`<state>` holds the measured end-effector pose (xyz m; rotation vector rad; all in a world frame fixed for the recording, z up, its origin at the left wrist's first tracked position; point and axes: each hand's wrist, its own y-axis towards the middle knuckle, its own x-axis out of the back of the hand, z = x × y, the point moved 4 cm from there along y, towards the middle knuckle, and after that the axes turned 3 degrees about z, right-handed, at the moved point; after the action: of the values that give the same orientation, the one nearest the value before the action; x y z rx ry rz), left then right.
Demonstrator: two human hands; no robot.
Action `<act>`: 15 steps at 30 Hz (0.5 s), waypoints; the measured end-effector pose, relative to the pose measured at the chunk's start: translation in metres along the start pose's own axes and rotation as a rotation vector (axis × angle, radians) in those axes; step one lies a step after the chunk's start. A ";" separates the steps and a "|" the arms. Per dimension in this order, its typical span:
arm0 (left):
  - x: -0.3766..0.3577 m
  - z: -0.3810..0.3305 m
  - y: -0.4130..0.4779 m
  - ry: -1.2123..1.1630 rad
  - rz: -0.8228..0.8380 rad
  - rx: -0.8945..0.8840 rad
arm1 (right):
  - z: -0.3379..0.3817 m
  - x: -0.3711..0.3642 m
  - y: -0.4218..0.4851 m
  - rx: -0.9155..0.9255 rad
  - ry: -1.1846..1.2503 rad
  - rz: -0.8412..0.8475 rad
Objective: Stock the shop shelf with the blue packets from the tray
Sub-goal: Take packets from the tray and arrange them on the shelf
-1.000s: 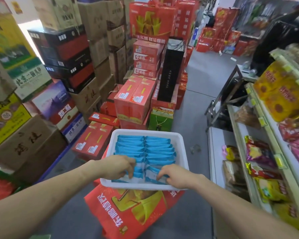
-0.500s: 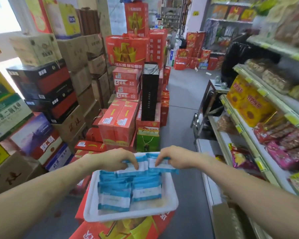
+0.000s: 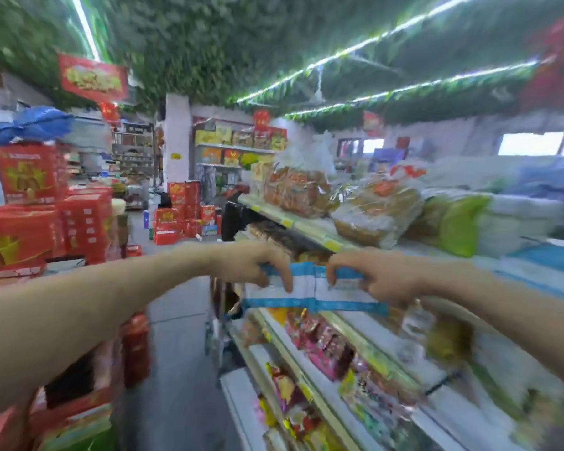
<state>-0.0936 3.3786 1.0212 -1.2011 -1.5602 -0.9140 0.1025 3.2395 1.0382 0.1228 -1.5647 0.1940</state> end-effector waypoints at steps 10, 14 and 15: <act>0.031 -0.273 0.281 0.016 -0.034 -0.513 | -0.185 0.091 -0.353 -0.639 0.008 -0.177; 0.018 -0.367 0.350 0.027 -0.020 -0.669 | -0.212 0.094 -0.469 -0.832 0.087 -0.263; 0.014 -0.386 0.362 0.026 -0.025 -0.696 | -0.220 0.089 -0.490 -0.879 0.096 -0.269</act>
<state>0.3446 3.1118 1.1519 -1.6302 -1.2642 -1.5561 0.4157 2.8075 1.1479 -0.3602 -1.3980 -0.6889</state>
